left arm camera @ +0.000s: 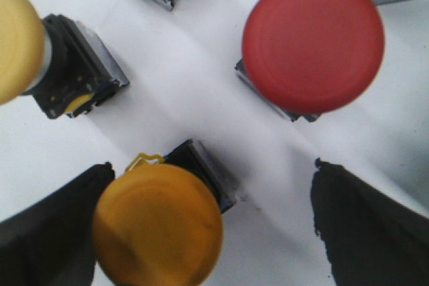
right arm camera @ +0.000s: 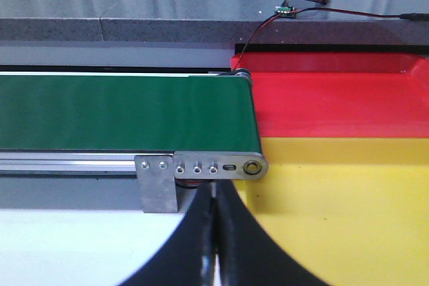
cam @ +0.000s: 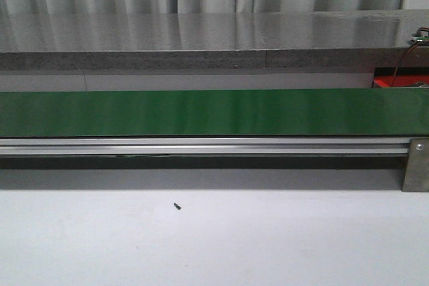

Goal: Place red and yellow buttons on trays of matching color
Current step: 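Grasp a yellow push-button with the left gripper and lift it, then lower the yellow button onto the conveyor start and open the left gripper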

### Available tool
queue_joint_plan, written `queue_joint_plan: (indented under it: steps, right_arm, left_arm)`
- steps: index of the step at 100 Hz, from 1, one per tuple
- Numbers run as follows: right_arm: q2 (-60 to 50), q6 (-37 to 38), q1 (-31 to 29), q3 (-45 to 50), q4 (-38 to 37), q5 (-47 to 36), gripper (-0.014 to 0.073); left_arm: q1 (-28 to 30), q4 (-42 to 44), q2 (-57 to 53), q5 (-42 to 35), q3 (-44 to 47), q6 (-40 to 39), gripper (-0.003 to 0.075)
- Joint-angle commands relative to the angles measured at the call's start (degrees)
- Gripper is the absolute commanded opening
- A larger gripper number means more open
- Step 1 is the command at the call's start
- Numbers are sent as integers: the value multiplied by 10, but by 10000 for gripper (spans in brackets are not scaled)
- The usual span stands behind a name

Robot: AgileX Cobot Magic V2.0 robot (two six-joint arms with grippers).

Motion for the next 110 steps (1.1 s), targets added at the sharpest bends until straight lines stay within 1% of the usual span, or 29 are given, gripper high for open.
queue_joint_plan:
  steps: [1,11,29,37,51,65,80,86,94,102,110]
  right_arm:
    - [-10,-2,1,-11,0,-49,-69]
    - [-10,-2,1,-11,0,-49,-69]
    - [-10,-2,1,-11,0,-49,-69]
    - [-10,-2,1,-11,0,-49,-69]
    - [-10,-2,1,-11,0,-49,-69]
    - [-10,-2,1,-11,0,-49,-69]
    - [-10,-2,1,-11,0,-49,-69]
    - [-10,-2,1,-11,0,-49,-69]
    - [-10,-2,1,-11,0,-49,-69]
    - [-10,-2,1,-11,0,-49,-69]
    - [-10,-2,1,-11,0,-49,-69]
  left_arm:
    - [3,0,-22,-26,-17,-1,483]
    - [3,0,-22,-28,-17,-1,400]
    - [3,0,-22,-27,-17,-1,212]
    - [3,0,-27,-22,-17,-1,145]
    - [3,0,-51,0,-17,-1,64]
    - [1,-9,-102,13,-17,-1,24]
    - [-3,-19,-172,45,-35,4,8]
    - [-14,-28,-195,52,-47,27,8]
    - [-36,-63,-220,62,-67,73,8]
    - [-65,-90,-225,63,-92,115,8]
    - [-94,-98,-220,66,-113,131,8]
